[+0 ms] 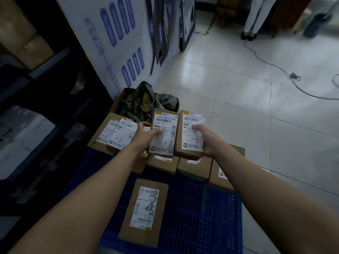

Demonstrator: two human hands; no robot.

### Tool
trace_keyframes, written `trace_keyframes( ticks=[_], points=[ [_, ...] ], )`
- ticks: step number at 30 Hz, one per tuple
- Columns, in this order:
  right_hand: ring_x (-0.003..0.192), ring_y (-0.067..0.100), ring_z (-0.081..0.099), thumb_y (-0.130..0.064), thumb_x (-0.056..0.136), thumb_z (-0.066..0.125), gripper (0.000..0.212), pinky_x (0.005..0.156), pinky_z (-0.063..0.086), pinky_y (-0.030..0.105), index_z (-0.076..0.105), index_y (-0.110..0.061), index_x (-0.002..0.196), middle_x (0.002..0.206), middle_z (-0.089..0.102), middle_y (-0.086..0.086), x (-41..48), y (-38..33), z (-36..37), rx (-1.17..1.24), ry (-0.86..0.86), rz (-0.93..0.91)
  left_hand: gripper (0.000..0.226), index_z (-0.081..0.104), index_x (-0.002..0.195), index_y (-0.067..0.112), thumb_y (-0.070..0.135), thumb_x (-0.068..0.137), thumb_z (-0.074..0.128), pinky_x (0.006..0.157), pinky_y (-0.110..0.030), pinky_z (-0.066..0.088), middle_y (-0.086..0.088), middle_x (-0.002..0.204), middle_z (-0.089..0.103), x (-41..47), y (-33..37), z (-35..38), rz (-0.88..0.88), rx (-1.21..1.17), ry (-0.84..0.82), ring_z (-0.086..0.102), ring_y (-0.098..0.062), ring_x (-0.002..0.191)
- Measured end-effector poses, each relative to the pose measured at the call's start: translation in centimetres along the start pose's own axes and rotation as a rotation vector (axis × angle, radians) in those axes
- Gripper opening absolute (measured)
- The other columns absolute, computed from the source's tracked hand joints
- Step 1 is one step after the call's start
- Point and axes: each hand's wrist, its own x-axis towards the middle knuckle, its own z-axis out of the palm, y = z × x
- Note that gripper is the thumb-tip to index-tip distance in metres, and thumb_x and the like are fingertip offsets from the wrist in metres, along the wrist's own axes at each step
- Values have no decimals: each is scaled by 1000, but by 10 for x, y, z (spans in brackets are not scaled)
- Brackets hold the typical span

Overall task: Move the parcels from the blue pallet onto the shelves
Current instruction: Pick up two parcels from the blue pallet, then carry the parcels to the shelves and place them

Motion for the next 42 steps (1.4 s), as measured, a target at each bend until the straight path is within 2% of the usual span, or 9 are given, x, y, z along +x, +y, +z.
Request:
trace_keyframes(
  ticks=[7, 9, 13, 18, 23, 30, 33, 37, 42],
  points=[
    [70, 25, 73, -21, 92, 60, 12, 53, 58, 37, 60, -13, 101, 81, 76, 7, -86, -34, 63, -159, -187, -164, 51, 34, 122, 20, 29, 85, 67, 52, -28, 54, -7, 106, 63, -113, 51, -35, 177, -137, 229, 68, -20, 80],
    [70, 25, 74, -21, 91, 63, 13, 52, 58, 36, 62, -12, 100, 82, 76, 7, -115, -34, 78, -197, -250, -188, 53, 36, 126, 17, 32, 85, 66, 55, -28, 56, -7, 107, 65, -156, 54, -44, 209, -158, 288, 68, -19, 81],
    [80, 27, 73, -25, 89, 64, 26, 61, 58, 37, 62, -11, 111, 101, 74, 11, -176, -21, 109, -323, -418, -208, 53, 47, 130, 14, 33, 85, 66, 82, -46, 57, -10, 108, 70, -253, 42, -62, 257, -257, 406, 69, -28, 92],
    [89, 29, 72, -24, 87, 68, 27, 74, 58, 45, 65, -9, 110, 101, 74, 12, -255, 27, 162, -456, -645, -234, 45, 53, 122, 16, 31, 82, 69, 77, -47, 58, -10, 99, 74, -388, 3, -90, 316, -396, 608, 71, -29, 88],
    [88, 28, 73, -21, 87, 68, 23, 72, 60, 45, 67, -10, 107, 99, 75, 12, -351, 110, 232, -635, -868, -224, 43, 50, 119, 17, 31, 83, 68, 58, -33, 58, -4, 90, 75, -539, -57, -128, 363, -459, 909, 73, -20, 77],
    [96, 29, 71, -20, 83, 72, 51, 85, 55, 52, 52, -8, 129, 110, 71, 13, -501, 264, 327, -809, -1177, -185, 40, 48, 115, 16, 26, 83, 69, 60, -32, 58, -5, 97, 73, -746, -168, -177, 411, -577, 1284, 73, -19, 79],
    [93, 29, 72, -21, 82, 74, 55, 82, 57, 51, 49, -10, 130, 108, 72, 12, -570, 351, 357, -866, -1307, -133, 40, 49, 116, 16, 25, 83, 68, 66, -37, 59, -7, 100, 72, -840, -229, -188, 403, -611, 1456, 73, -23, 83],
    [93, 30, 72, -22, 82, 74, 56, 80, 58, 52, 49, -9, 131, 109, 72, 13, -661, 465, 377, -958, -1495, -28, 26, 51, 104, 19, 23, 83, 67, 56, -32, 57, -7, 95, 73, -960, -308, -185, 374, -711, 1696, 73, -21, 75],
    [92, 30, 72, -21, 81, 75, 57, 79, 58, 50, 50, -6, 130, 108, 72, 14, -759, 583, 384, -1048, -1693, 61, 37, 49, 114, 16, 24, 83, 67, 55, -33, 57, -5, 91, 74, -1075, -379, -158, 346, -807, 1919, 73, -23, 76]
  ],
)
